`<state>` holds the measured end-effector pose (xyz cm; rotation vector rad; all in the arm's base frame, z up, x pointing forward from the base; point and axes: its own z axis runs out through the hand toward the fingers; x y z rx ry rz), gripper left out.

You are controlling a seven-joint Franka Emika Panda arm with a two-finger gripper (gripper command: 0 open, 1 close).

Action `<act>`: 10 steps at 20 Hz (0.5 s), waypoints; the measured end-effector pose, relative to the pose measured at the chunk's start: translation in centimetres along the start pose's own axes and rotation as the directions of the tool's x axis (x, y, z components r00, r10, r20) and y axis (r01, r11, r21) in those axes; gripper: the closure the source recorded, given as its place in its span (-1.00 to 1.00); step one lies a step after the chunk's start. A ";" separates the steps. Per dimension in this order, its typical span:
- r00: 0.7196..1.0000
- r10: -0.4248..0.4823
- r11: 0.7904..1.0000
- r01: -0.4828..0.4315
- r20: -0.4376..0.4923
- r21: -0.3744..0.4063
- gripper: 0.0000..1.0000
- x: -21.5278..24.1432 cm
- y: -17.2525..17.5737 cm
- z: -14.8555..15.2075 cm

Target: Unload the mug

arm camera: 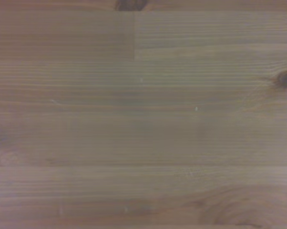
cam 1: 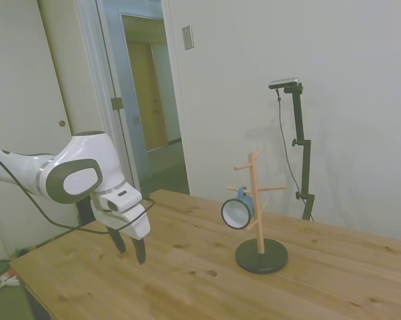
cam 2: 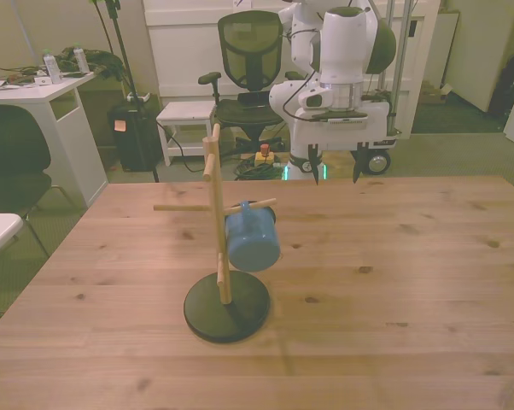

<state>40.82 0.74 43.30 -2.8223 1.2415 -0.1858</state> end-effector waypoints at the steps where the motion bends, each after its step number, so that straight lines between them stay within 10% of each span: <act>1: 1.000 -0.001 1.000 0.001 0.001 0.001 -1.00 0.0 0.0 0.0; 10: 0.987 0.051 0.990 -0.029 -0.156 0.135 -1.00 5.0 -1.5 -0.5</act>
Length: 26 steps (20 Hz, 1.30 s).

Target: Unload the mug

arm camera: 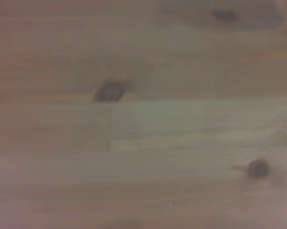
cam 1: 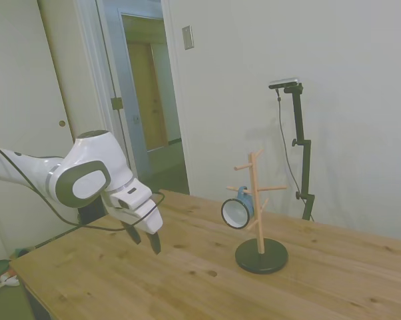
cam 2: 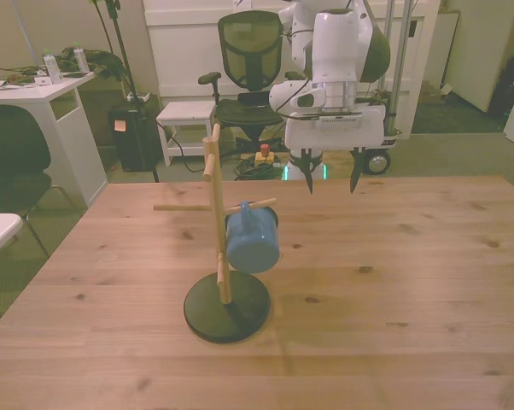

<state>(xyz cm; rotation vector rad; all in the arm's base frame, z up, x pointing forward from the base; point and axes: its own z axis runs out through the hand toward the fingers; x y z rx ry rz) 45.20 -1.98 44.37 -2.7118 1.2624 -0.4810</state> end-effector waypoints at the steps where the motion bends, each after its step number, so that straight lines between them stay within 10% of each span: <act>1: 1.000 0.008 1.000 -0.008 -0.024 0.007 -1.00 0.9 -0.3 0.0; 26: 0.890 0.189 0.978 -0.134 -0.416 0.157 -1.00 9.4 -1.7 1.3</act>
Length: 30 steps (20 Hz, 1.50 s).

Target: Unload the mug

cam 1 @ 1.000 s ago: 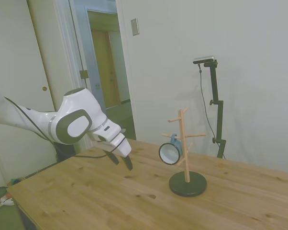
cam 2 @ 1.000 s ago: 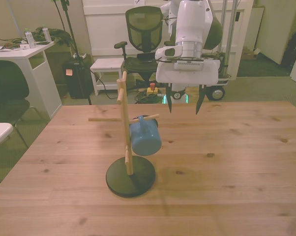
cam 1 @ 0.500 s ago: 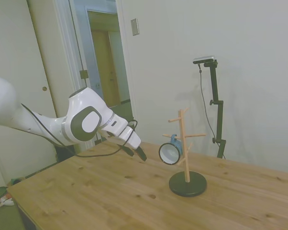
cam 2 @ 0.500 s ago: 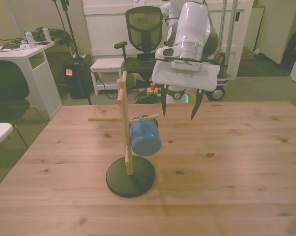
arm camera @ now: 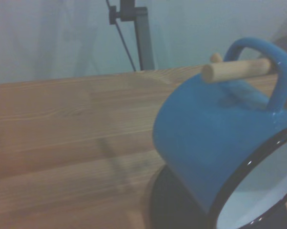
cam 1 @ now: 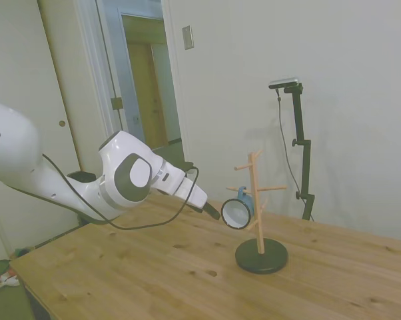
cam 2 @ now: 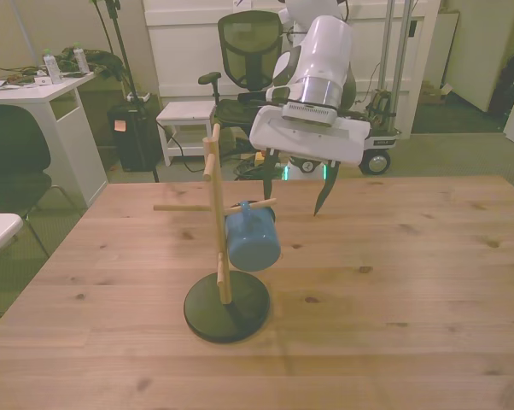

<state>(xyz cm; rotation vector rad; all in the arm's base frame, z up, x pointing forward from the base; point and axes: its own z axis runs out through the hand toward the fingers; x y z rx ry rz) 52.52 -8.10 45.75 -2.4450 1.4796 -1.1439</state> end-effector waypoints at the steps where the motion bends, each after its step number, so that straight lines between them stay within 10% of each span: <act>1: 1.000 0.007 1.000 -0.007 -0.009 0.005 -1.00 0.3 -0.1 0.4; 15: 0.998 0.052 0.998 -0.050 -0.042 0.048 -1.00 1.1 -4.1 6.6; 16: 0.998 0.051 0.998 -0.049 -0.043 0.049 1.00 1.1 -4.1 6.7; 30: 0.998 0.049 0.996 -0.047 -0.032 0.072 1.00 0.8 -4.1 7.0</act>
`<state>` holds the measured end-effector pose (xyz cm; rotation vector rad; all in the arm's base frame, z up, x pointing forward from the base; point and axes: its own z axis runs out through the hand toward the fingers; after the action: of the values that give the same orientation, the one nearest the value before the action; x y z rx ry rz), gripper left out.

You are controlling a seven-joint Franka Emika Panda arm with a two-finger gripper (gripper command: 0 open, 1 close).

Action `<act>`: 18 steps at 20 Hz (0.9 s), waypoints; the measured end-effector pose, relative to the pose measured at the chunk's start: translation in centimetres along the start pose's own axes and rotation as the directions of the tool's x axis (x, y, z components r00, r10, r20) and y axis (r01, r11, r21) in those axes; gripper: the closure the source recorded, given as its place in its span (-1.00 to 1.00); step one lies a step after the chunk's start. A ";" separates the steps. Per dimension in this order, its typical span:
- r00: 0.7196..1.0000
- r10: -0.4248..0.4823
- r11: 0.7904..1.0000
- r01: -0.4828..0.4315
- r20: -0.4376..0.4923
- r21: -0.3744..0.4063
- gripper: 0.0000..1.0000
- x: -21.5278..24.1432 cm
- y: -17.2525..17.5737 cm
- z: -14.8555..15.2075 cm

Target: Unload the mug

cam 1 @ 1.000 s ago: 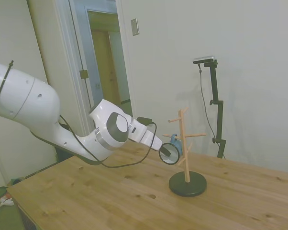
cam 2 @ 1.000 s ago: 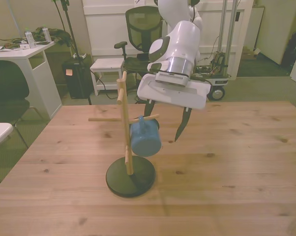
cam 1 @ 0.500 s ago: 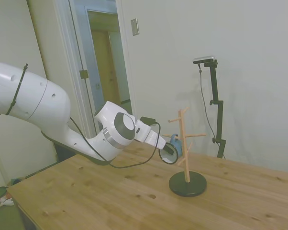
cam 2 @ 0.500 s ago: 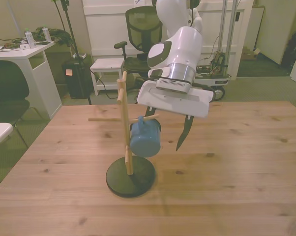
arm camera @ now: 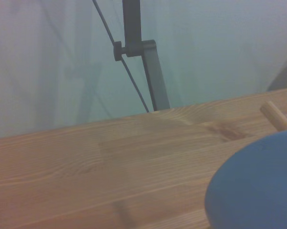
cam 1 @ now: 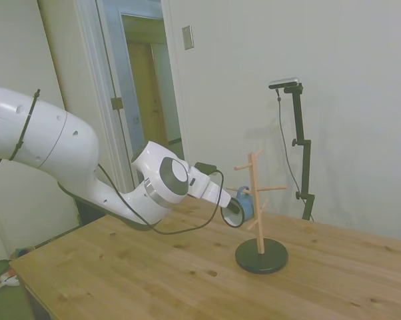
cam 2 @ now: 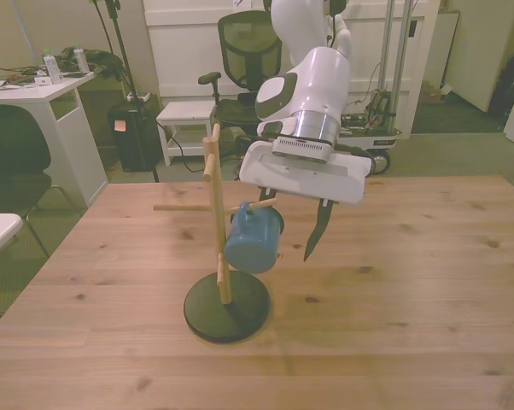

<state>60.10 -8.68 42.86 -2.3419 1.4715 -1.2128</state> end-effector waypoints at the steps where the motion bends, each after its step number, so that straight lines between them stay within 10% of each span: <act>1: 1.000 0.000 1.000 0.000 0.000 0.000 1.00 0.0 0.0 0.0; 18: 1.000 -0.001 1.000 0.001 0.005 0.015 1.00 -0.2 0.1 -0.7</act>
<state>59.51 -8.38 43.10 -2.3341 1.4549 -1.2129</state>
